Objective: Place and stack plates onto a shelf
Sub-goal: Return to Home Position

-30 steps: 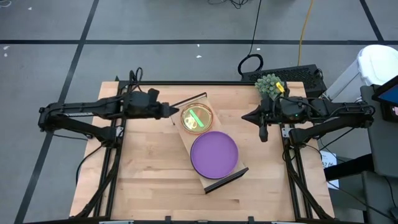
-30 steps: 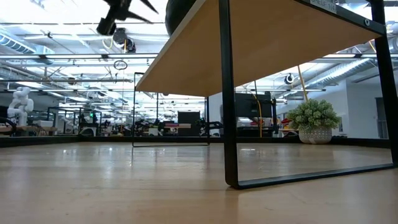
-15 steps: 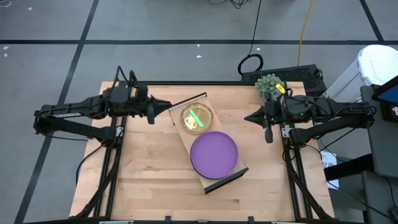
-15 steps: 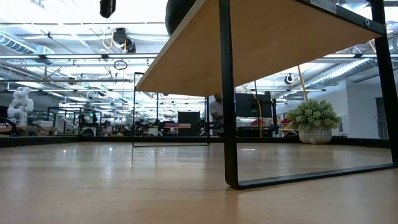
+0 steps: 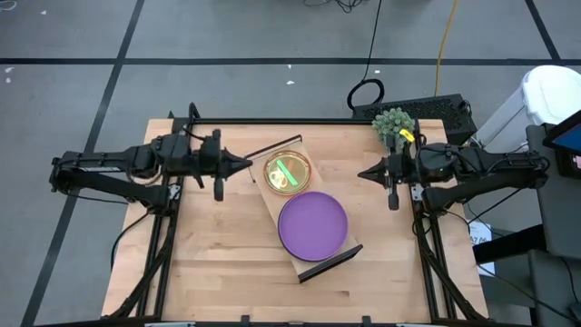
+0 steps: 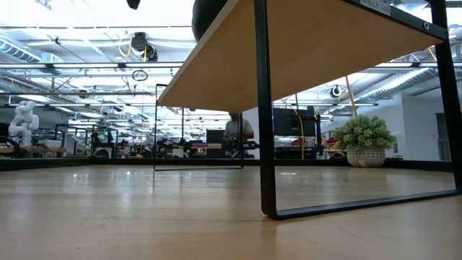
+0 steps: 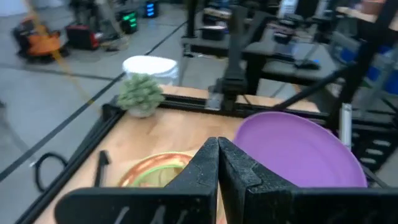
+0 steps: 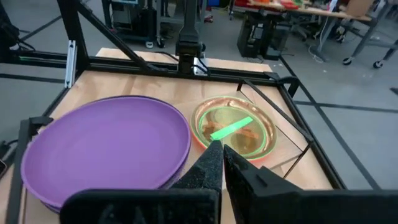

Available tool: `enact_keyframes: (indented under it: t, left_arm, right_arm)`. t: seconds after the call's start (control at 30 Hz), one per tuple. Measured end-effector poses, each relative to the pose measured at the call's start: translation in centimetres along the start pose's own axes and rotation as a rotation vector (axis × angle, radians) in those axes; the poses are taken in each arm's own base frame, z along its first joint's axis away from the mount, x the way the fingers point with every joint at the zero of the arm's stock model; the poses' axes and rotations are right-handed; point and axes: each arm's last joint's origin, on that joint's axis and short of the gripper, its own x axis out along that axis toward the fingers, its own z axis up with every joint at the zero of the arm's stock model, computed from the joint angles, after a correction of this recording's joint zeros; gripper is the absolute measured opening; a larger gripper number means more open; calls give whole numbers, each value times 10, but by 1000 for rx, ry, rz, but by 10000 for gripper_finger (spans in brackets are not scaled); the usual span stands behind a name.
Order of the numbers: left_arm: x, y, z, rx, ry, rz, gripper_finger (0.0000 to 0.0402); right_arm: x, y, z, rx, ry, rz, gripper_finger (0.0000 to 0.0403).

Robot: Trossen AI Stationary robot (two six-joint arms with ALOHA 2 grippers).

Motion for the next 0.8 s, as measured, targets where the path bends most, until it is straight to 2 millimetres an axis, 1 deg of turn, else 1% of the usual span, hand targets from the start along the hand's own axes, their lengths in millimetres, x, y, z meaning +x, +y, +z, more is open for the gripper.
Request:
enact_keyframes:
  t: [0.17, 0.4, 0.67, 0.8]
  left_arm:
    - [11, -3, -18, 29, -42, -101, 4]
    - [23, -5, -57, 39, -108, -146, 4]
    - [22, -2, -94, 35, -112, -145, 4]
    - [19, 0, -118, 30, -112, -145, 3]
  right_arm:
    - [8, 3, -25, -17, -30, -3, 0]
    - [25, 8, -72, -56, -75, -7, 0]
    - [37, 13, -123, -41, -155, -13, 0]
    - [39, 15, -146, -33, -202, -17, 0]
